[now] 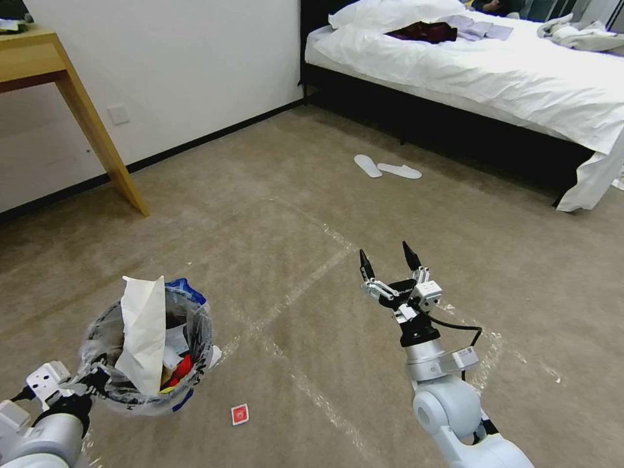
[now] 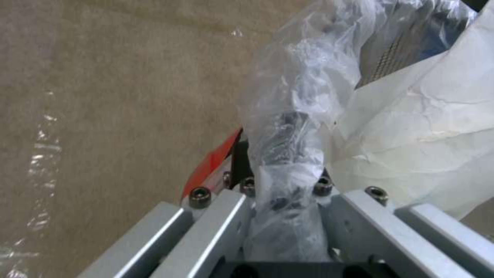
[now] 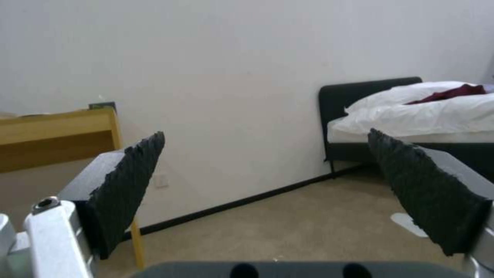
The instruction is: Pick up the trash bin and place the garbage on the floor into it.
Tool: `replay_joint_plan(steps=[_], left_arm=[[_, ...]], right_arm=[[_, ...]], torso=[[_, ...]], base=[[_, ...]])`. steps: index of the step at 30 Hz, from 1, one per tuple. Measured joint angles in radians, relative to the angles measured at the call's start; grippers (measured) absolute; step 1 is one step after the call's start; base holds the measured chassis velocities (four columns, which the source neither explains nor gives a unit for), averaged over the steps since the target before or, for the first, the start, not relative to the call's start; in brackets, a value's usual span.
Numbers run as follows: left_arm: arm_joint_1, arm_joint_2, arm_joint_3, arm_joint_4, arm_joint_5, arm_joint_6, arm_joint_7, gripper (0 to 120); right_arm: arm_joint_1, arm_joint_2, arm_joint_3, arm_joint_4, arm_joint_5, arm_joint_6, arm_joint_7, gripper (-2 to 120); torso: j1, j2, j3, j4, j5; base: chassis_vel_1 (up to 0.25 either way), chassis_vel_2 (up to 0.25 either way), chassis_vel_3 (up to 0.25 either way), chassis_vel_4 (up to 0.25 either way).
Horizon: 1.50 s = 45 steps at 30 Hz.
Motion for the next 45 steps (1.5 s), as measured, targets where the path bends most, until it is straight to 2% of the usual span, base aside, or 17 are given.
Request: replay_joint_plan(steps=[12,28,45], left_arm=[[-0.007,-0.001,0.001,0.006,-0.001,-0.001,0.000,1],[-0.014,0.000,0.002,0.011,0.001,-0.001,-0.002,1],[-0.025,0.007,0.004,-0.013,-0.012,0.006,-0.006,1]], right_arm=[[0.010,-0.002,-0.004,-0.013,-0.002,0.011,-0.001,100],[0.034,-0.006,-0.015,-0.024,0.002,0.015,-0.002,100],[0.062,-0.001,-0.015,-0.034,0.013,0.007,-0.001,100]], torso=[[0.000,0.000,0.000,-0.0002,0.0001],[0.000,0.000,0.000,-0.0002,0.0000],[0.000,0.000,0.000,-0.0001,0.0000]], base=[[-0.094,0.077,0.083,-0.080],[0.000,0.000,0.000,0.000],[0.000,0.000,0.000,0.000]])
